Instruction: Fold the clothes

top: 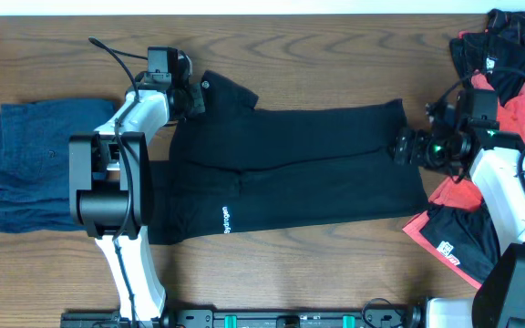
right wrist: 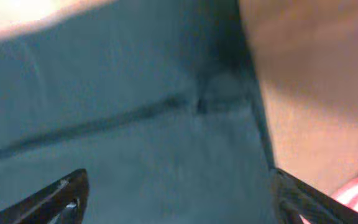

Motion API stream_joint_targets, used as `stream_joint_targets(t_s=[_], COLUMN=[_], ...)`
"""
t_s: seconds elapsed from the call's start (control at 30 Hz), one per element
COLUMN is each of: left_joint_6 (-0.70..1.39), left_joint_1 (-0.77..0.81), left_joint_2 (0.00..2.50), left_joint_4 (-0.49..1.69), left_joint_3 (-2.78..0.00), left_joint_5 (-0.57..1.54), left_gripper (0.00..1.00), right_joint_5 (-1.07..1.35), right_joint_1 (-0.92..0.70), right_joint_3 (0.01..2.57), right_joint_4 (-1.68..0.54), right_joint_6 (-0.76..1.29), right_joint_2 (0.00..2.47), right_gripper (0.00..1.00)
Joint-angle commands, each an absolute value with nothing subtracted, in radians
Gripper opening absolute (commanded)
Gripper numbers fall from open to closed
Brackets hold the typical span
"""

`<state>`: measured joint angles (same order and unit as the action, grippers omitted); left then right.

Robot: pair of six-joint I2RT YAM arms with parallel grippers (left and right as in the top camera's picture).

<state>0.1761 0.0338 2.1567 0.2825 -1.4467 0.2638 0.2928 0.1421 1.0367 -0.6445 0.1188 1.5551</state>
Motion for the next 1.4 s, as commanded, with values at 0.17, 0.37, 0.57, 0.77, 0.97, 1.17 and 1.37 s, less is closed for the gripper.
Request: stream_joint_targets(t_s=[0.17,0.37,0.57,0.77,0.97,1.17,1.37], left_joint_6=[0.330,0.335,0.335,0.335,0.335,0.335,0.335], left_joint_1=[0.029,0.029,0.029,0.029,0.029,0.029,0.029], left_joint_2=[2.114,2.114,2.114,2.114,2.114,2.114,2.114], left_joint_4=[0.329,0.358,0.362,0.376,0.385,0.385,0.390], left_joint_3=[-1.461,-1.461,-1.461,-1.461,-1.461,-1.461,-1.461], left_joint_5=[0.281,0.281,0.281,0.281,0.280,0.280,0.280], left_gripper=[0.06,0.06,0.06,0.06,0.06,0.06,0.06], right_joint_5=[0.183,0.184,0.187,0.192,0.207,0.237,0.244], right_joint_1=[0.118,0.081,0.061,0.058,0.057,0.057,0.057], right_joint_3=[1.037,1.038,1.038,1.038,1.038,1.038,1.038], right_joint_4=[-0.260,0.051,0.226,0.305,0.276,0.247,0.231], right_joint_6=[0.110,0.068,0.054,0.054,0.054,0.090,0.096], right_joint_2=[1.593,1.795,1.988,2.097,2.130,2.128,2.128], right_gripper=[0.91,0.97,0.99,0.99,0.92,0.82,0.72])
